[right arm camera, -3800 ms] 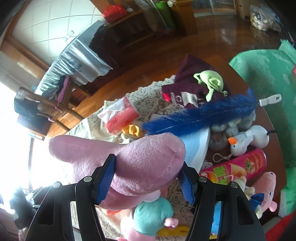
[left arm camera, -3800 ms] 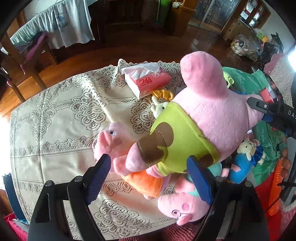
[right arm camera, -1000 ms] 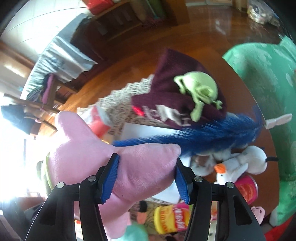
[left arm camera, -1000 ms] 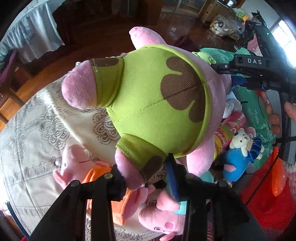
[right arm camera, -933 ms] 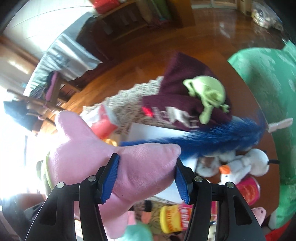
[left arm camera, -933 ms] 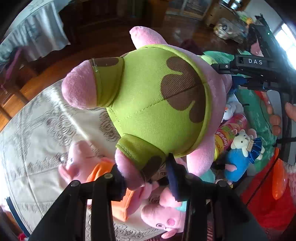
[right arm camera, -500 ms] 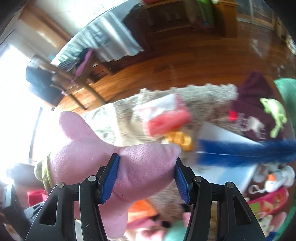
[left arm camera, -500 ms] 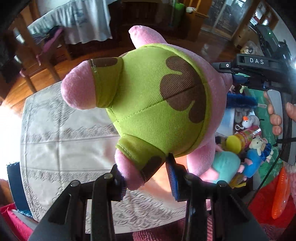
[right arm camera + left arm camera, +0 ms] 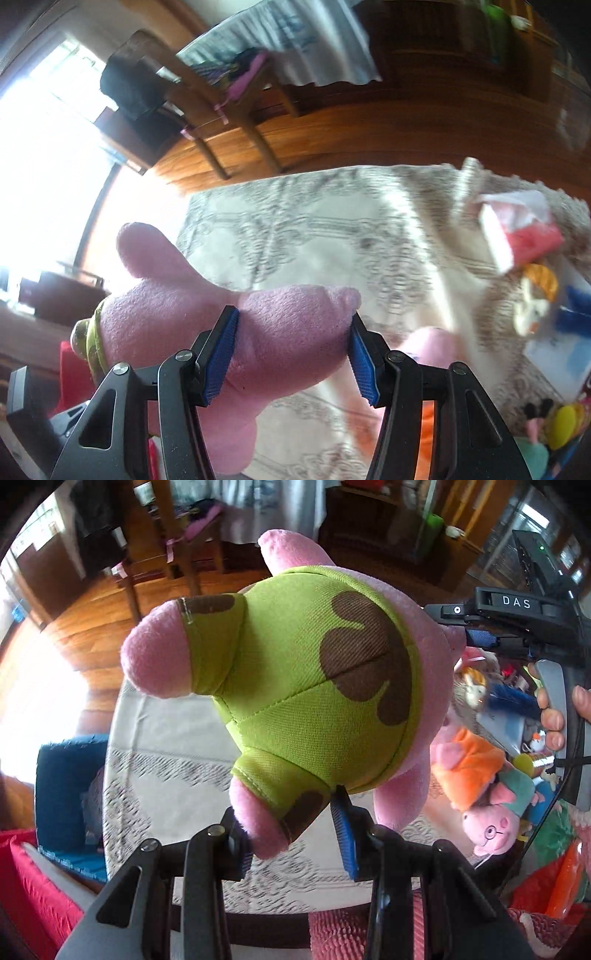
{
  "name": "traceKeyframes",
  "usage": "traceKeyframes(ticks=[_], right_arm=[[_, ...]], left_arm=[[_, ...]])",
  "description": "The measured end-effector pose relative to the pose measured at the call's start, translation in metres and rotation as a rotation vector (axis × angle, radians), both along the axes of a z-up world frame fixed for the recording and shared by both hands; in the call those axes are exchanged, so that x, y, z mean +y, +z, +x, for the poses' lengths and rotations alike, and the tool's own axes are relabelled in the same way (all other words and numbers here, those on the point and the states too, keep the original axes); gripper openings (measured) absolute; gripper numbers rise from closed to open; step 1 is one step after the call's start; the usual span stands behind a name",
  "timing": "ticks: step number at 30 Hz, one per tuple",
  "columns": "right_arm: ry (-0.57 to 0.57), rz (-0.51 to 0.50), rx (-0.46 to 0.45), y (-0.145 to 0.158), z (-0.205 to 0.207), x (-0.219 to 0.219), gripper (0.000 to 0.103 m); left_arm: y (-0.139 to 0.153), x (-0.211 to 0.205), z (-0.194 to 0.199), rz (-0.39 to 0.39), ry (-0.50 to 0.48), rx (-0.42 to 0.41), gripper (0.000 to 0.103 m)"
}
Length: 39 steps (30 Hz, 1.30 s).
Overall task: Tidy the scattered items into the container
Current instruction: 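Carry the pig over the blue bin and open both grippers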
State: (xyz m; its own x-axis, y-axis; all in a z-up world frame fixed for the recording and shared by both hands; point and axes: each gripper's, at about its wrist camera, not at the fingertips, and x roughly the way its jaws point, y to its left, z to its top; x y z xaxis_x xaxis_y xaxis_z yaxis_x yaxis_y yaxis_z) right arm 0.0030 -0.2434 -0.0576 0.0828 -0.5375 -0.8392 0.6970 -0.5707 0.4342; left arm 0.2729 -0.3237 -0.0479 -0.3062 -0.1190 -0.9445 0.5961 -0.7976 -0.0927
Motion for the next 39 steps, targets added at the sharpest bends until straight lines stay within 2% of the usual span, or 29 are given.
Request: traceKeyframes(ticks=[10,17,22,28,36,39], right_arm=[[0.315,-0.025,0.014,0.004,0.101,-0.126,0.056],[0.495,-0.036,0.03,0.002,0.198,-0.21,0.056],[0.569,-0.025,0.024,-0.007,0.275,-0.279,0.056],[0.601,0.018,-0.006,-0.05,0.351,-0.361,0.056],[0.638,0.067,-0.012,-0.106,0.413,-0.446,0.056],[0.648,0.076,-0.015,-0.125,0.431,-0.47,0.056]], left_arm=[[-0.004,-0.044,0.11,-0.013,0.314,0.0,0.036],[-0.015,-0.085,0.202,-0.005,0.496,0.005,0.036],[-0.026,-0.139,0.267,0.002,0.55,-0.025,0.036],[-0.063,-0.217,0.335,0.028,0.582,-0.068,0.036],[-0.121,-0.295,0.392,0.083,0.618,-0.074,0.036],[-0.14,-0.316,0.409,0.097,0.638,-0.102,0.044]])
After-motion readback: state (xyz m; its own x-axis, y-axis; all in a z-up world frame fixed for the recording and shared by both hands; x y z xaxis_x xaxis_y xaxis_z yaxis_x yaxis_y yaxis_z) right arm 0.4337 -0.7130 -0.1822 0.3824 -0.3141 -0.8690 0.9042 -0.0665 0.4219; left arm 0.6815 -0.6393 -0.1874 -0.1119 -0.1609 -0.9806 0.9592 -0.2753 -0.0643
